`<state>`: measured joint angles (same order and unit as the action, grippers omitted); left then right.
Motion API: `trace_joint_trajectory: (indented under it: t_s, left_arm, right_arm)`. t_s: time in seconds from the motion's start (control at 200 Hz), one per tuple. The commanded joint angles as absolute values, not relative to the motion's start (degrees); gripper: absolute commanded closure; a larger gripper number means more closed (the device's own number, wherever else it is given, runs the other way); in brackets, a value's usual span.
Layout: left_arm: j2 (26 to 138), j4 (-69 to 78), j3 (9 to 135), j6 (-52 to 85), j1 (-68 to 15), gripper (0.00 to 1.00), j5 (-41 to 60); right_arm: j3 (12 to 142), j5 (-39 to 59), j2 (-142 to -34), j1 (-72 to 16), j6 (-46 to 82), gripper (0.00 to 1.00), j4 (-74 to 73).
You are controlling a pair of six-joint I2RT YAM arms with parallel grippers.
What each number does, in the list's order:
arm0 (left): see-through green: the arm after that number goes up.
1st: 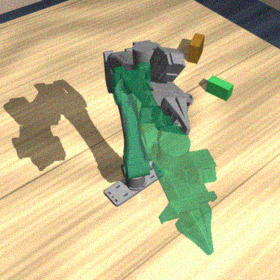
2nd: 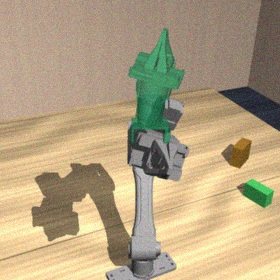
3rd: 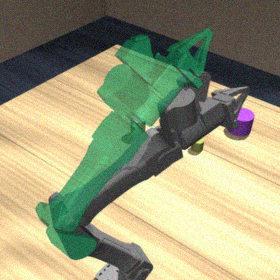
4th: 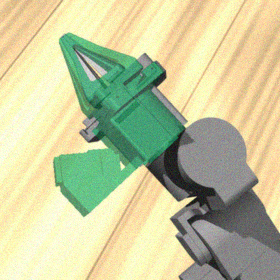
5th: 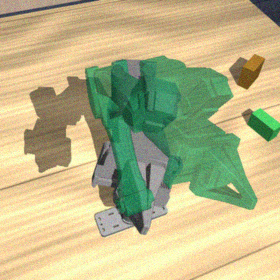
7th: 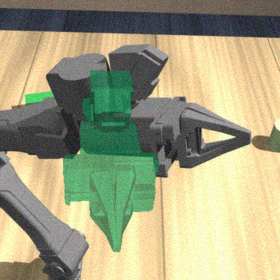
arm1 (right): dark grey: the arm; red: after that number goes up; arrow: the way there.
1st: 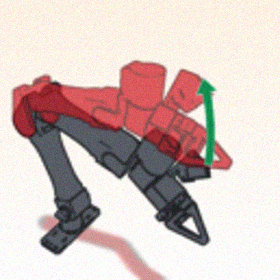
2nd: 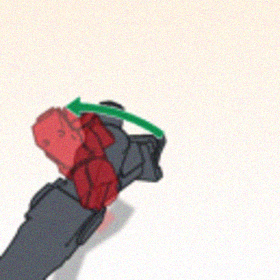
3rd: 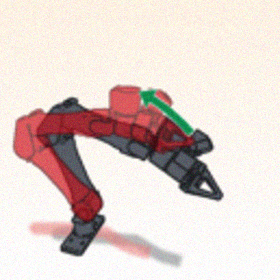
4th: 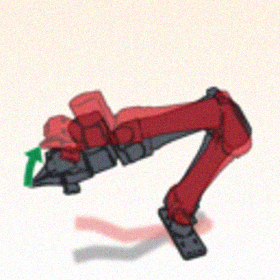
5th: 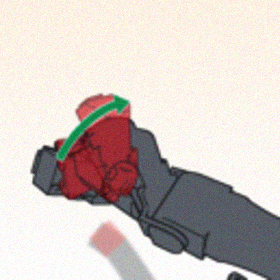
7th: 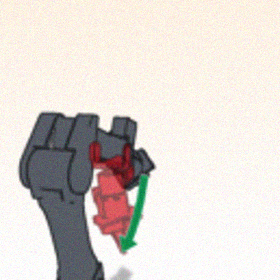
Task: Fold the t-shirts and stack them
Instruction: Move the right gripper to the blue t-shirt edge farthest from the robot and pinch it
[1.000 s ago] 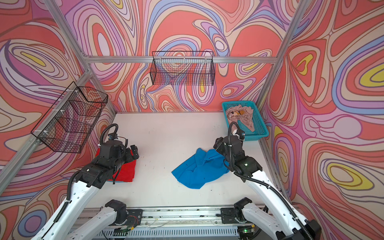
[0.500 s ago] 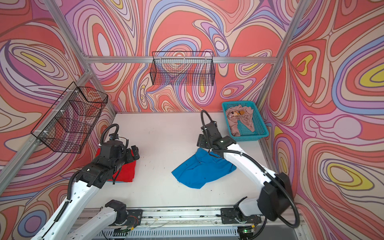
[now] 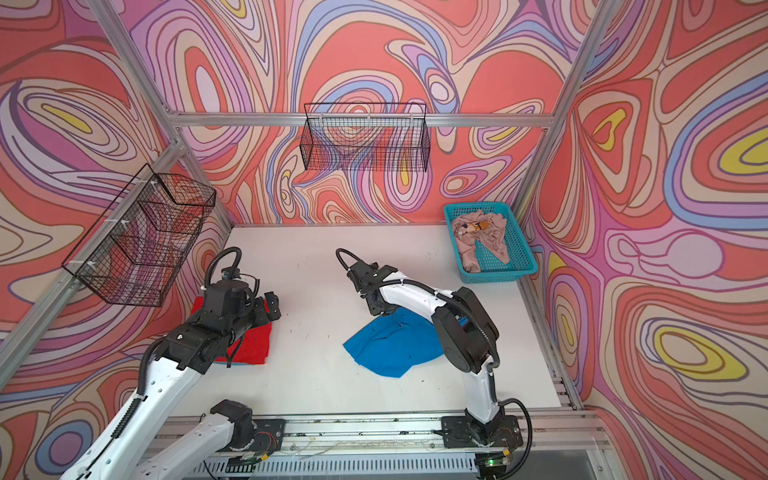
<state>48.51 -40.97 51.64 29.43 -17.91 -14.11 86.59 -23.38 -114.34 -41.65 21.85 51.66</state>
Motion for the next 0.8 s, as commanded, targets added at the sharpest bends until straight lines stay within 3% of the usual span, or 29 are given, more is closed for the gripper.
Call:
trace_joint_trajectory:
  t_s: [0.0, 0.315, 0.491, 0.796]
  left_arm:
    - [48.82, -42.38, 52.52, 30.14, -17.53, 0.00, -13.89]
    - [49.03, -42.50, 52.50, 30.13, -17.51, 0.00, -13.62]
    - [48.97, -42.52, 52.54, 30.05, -17.57, 0.00, -13.53]
    - [48.89, -42.51, 52.47, 30.05, -17.57, 0.00, -13.11]
  right_arm:
    - [87.48, -27.38, -116.12, -41.75, 20.19, 0.46, 54.18]
    - [86.34, -29.16, -118.03, -41.75, 19.61, 0.74, 54.23]
    - [85.56, -27.73, -117.40, -41.75, 20.16, 0.62, 54.34]
    - [83.21, -29.96, -115.90, -43.47, 20.76, 0.56, 55.25]
